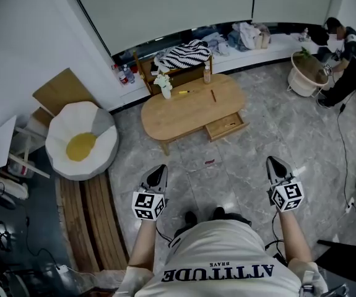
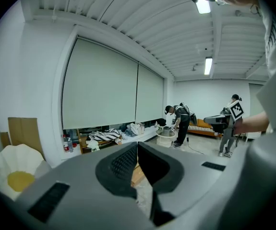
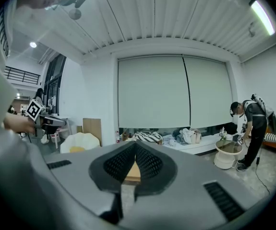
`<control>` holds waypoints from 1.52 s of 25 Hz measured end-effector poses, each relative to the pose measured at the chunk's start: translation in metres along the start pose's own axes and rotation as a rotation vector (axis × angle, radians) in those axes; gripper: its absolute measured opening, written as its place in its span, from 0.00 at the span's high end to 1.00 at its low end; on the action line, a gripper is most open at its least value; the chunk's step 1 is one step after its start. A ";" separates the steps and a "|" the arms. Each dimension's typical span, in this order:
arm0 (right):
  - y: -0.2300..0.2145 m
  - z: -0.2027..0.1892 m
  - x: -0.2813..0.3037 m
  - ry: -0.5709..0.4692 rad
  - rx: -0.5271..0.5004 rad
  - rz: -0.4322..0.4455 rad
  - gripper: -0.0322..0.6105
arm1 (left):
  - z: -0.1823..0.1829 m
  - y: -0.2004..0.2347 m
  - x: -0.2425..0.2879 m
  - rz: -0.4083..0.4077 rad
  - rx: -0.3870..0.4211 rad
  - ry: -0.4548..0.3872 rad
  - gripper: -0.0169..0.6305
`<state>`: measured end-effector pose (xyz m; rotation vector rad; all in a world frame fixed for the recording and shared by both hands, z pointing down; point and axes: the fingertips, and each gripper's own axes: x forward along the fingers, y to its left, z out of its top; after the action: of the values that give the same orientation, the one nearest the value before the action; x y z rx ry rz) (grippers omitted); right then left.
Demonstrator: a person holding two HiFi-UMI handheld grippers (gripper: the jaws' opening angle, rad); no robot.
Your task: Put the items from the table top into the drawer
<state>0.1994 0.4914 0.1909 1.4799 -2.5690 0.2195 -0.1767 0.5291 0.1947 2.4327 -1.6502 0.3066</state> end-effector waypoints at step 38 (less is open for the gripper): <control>-0.044 -0.013 0.137 0.089 -0.025 0.023 0.92 | -0.001 0.068 0.132 -0.013 0.004 0.068 0.94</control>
<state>0.1707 0.3571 0.2353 1.3999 -2.5103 0.2492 -0.1920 0.3866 0.2345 2.4065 -1.6066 0.3862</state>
